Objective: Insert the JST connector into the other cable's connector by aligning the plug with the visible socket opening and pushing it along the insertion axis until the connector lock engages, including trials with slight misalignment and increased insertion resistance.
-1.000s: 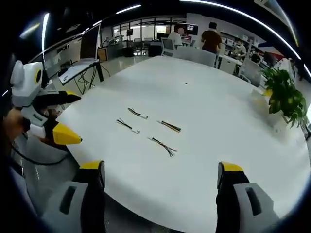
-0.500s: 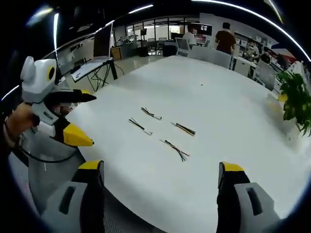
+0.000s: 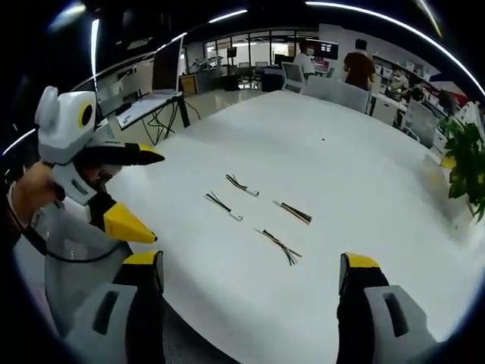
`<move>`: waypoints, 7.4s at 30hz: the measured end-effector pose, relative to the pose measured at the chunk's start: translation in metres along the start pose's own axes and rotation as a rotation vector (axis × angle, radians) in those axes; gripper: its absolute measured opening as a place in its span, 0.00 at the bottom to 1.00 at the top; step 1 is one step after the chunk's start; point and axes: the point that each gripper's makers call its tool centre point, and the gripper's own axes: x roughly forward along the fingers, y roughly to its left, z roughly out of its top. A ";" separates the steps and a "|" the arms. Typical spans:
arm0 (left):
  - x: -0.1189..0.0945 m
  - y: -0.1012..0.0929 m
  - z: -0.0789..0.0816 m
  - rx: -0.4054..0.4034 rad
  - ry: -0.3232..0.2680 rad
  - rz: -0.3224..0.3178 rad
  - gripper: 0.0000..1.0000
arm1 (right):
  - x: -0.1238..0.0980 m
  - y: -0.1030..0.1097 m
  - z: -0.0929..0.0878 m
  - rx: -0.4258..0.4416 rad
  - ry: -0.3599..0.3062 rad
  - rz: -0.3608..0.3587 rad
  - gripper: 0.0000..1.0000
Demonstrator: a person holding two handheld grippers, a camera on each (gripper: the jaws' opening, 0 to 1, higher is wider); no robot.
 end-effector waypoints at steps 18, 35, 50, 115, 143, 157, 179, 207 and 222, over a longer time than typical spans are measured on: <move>0.013 -0.003 -0.003 -0.002 0.011 -0.040 0.88 | 0.008 -0.006 -0.002 0.014 0.005 -0.021 0.94; 0.033 0.009 -0.002 0.027 0.011 -0.037 0.87 | 0.023 -0.019 -0.002 0.030 0.005 -0.049 0.94; 0.044 0.017 -0.007 0.120 0.035 0.015 0.87 | 0.039 -0.018 0.001 0.065 -0.011 -0.011 0.93; 0.094 0.071 0.019 0.221 0.042 0.049 0.80 | 0.077 -0.071 0.049 -0.093 -0.074 0.052 0.88; 0.114 0.102 0.025 0.243 0.028 0.061 0.71 | 0.120 -0.071 0.058 -0.212 -0.070 0.116 0.73; 0.130 0.100 0.016 0.229 0.029 0.013 0.56 | 0.140 -0.076 0.034 -0.201 -0.010 0.154 0.67; 0.147 0.091 0.003 0.253 0.038 -0.086 0.40 | 0.151 -0.063 0.039 -0.333 -0.155 0.263 0.38; 0.169 0.070 -0.009 0.354 0.032 -0.236 0.21 | 0.175 -0.058 0.019 -0.378 -0.179 0.396 0.16; 0.177 0.070 -0.016 0.319 0.036 -0.270 0.13 | 0.181 -0.059 0.017 -0.364 -0.191 0.423 0.09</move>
